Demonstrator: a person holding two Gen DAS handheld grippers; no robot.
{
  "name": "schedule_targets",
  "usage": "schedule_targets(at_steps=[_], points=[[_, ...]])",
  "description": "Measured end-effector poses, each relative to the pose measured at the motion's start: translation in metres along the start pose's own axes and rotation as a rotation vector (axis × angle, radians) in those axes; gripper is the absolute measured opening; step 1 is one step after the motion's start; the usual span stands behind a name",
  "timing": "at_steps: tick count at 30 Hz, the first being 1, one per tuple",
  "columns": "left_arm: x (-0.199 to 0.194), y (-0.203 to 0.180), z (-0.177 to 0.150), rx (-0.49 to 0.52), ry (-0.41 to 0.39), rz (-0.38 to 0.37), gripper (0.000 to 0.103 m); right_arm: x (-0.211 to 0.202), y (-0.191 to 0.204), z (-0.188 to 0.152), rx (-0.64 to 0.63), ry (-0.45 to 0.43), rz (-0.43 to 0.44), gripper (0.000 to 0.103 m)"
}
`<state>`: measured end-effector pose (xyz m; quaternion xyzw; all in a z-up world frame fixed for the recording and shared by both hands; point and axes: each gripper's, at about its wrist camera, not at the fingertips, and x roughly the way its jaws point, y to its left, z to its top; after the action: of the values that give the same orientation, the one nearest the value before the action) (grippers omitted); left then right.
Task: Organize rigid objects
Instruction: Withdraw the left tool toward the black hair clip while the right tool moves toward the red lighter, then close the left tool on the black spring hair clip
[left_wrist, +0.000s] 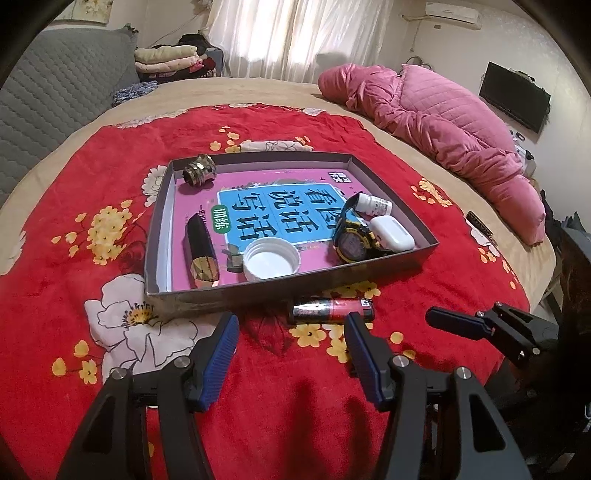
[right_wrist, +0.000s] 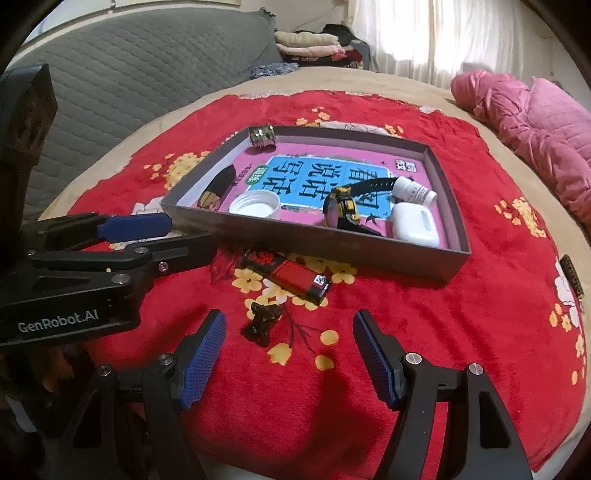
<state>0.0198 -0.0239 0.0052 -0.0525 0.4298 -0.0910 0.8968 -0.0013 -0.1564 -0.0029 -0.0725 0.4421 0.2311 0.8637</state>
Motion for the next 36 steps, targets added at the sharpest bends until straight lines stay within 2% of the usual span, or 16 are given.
schedule_targets(at_steps=[8,12,23,28,36], points=[[0.005,0.006,-0.003,-0.016,0.027,0.001,0.059,0.007,-0.009,0.002,0.022,0.009,0.001,0.073],[0.007,0.004,-0.006,-0.011,0.041,-0.006,0.059,-0.001,-0.022,0.004,0.051,-0.013,-0.009,0.073],[0.018,-0.023,-0.018,0.066,0.107,-0.088,0.059,-0.007,-0.042,0.004,0.087,-0.028,-0.045,0.073],[0.022,-0.030,-0.020,0.061,0.120,-0.115,0.059,-0.008,-0.047,0.004,0.088,-0.032,-0.063,0.073],[0.038,-0.041,-0.022,0.091,0.134,-0.089,0.059,-0.007,-0.056,0.004,0.097,-0.030,-0.090,0.073]])
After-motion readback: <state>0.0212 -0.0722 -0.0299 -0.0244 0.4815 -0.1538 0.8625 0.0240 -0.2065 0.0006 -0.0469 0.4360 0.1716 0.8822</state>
